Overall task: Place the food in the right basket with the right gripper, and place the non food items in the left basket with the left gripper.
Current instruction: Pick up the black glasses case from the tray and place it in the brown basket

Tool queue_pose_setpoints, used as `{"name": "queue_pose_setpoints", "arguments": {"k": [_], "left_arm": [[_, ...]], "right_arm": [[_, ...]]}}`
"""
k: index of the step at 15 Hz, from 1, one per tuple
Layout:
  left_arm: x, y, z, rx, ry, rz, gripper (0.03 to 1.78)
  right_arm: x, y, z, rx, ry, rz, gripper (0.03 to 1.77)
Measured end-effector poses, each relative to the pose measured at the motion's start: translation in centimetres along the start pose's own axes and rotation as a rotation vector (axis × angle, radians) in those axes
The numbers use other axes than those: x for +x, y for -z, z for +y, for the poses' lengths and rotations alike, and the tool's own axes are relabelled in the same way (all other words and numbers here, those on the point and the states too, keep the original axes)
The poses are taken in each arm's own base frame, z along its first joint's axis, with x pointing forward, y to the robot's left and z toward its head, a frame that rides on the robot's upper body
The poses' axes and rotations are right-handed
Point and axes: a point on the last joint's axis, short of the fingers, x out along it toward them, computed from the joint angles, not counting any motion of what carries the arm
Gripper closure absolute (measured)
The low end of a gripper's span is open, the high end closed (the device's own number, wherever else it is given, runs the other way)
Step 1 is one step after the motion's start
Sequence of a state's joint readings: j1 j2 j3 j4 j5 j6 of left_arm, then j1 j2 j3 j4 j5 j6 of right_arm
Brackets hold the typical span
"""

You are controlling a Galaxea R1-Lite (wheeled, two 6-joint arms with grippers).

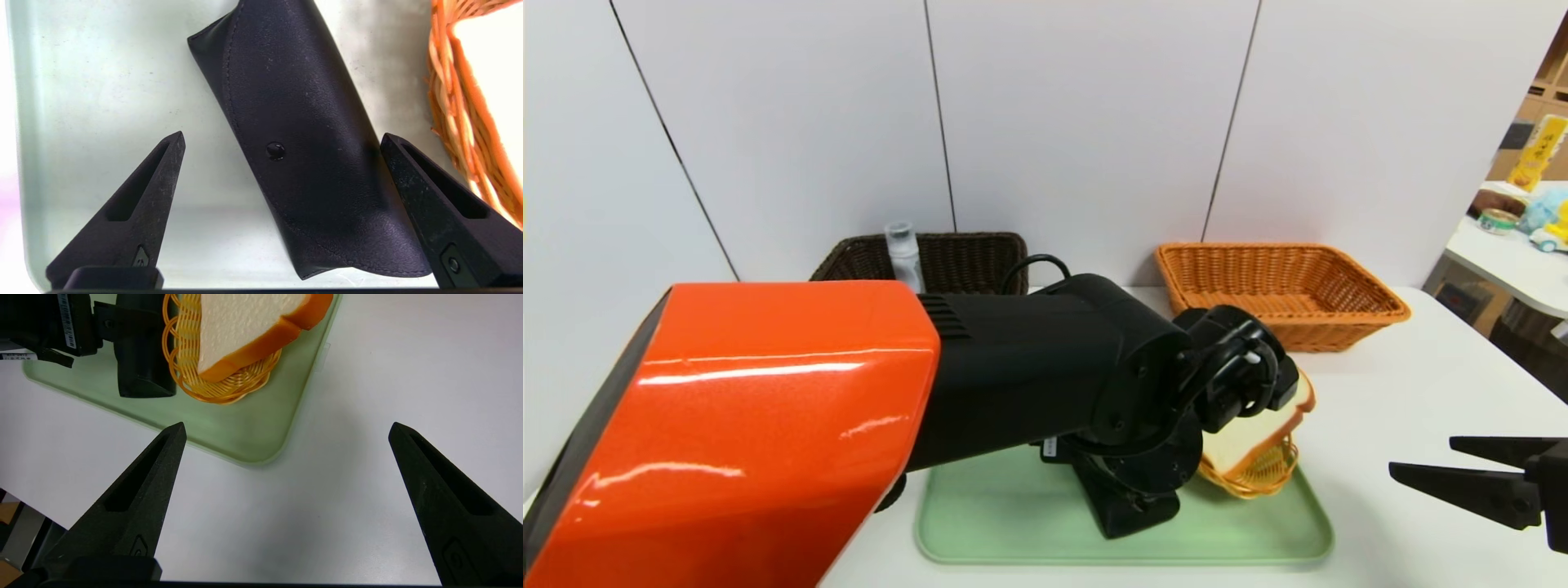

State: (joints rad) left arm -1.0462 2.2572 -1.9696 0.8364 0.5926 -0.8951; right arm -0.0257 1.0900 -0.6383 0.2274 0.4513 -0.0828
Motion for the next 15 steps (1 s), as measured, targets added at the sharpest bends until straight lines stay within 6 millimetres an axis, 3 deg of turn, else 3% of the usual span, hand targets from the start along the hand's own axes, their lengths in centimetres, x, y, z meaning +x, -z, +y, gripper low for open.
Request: {"name": "queue_pose_setpoints", "arguments": {"k": [15], "left_arm": [[1.8,0.8,-0.7,-0.011,-0.011,0.016,0.12]], "right_arm": [[0.0,0.1,0.0,0.0,0.001,0.004,0.09]]}}
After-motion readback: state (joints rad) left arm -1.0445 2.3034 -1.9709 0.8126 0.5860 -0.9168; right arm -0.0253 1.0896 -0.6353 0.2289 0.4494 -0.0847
